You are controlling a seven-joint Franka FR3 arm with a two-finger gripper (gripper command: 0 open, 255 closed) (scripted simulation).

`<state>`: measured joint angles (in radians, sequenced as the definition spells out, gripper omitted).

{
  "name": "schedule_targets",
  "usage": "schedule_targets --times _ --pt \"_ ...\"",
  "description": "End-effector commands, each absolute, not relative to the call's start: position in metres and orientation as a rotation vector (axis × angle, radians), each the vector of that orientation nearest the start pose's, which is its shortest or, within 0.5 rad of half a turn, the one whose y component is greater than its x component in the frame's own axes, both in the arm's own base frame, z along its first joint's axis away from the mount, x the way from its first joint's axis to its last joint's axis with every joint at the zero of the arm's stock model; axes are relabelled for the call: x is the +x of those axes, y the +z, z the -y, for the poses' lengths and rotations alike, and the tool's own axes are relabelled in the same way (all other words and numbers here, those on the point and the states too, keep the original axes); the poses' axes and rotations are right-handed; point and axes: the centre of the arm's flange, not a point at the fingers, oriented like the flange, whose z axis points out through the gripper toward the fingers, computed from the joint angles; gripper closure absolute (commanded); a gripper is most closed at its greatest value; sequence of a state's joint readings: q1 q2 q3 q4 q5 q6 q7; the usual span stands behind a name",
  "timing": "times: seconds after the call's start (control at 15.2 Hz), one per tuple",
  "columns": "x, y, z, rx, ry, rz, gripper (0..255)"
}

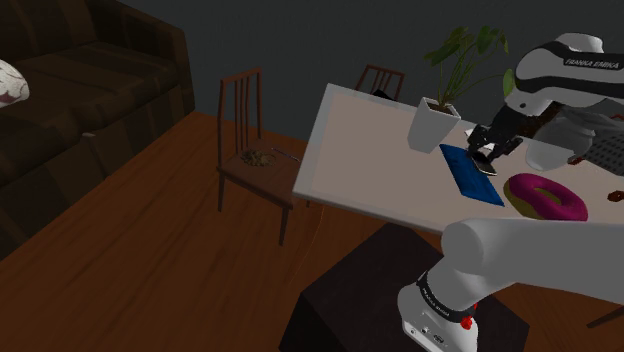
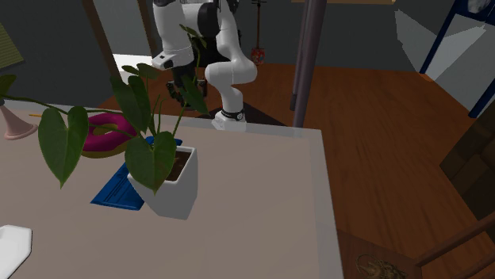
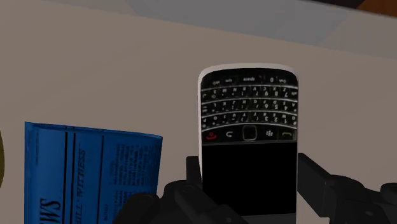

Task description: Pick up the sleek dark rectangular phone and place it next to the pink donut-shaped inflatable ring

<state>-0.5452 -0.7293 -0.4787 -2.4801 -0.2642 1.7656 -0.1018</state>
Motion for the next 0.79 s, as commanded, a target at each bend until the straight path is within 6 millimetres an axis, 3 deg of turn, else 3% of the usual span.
schedule_targets --times 0.0,0.46,0.73 --pt "0.125 0.499 0.331 -2.865 0.006 -1.125 255" --pt "0.041 0.499 0.369 -2.865 0.006 -1.125 255" --pt "0.033 0.484 0.372 -2.865 0.006 -1.125 255"
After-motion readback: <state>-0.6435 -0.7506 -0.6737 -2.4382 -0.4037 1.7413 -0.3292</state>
